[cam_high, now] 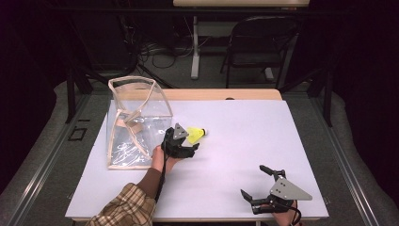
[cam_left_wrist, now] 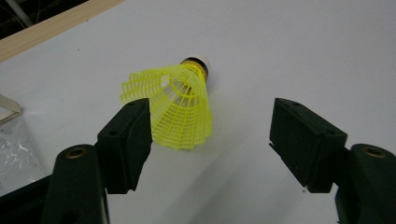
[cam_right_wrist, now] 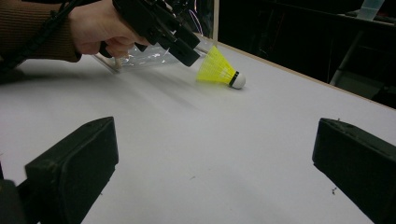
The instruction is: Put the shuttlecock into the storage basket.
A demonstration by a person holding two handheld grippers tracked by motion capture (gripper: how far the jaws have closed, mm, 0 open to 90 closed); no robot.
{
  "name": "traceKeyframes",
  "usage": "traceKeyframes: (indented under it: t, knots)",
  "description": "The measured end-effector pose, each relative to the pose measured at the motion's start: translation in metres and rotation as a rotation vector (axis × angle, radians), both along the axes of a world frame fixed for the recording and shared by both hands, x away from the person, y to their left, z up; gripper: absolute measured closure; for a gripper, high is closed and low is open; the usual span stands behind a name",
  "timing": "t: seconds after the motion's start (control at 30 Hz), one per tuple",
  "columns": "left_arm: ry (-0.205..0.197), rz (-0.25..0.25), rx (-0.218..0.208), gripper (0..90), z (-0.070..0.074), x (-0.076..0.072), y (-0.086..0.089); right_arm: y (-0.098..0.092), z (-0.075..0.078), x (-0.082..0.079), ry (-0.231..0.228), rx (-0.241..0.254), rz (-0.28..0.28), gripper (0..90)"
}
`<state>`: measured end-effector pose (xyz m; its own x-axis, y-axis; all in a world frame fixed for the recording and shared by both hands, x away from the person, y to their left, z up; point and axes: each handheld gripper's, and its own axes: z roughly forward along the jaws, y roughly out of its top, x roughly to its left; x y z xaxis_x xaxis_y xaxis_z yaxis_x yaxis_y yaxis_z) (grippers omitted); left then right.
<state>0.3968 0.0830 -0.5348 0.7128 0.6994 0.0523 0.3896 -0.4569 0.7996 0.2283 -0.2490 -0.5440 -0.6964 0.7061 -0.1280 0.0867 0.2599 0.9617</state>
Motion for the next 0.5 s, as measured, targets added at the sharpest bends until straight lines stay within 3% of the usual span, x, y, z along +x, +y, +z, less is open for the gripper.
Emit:
traceKeyframes:
  t: [0.5]
  knots:
    - [0.038,0.009,0.016,53.5,-0.008,0.014,-0.009,0.000,0.000,0.000,0.002,-0.005,0.001,0.0]
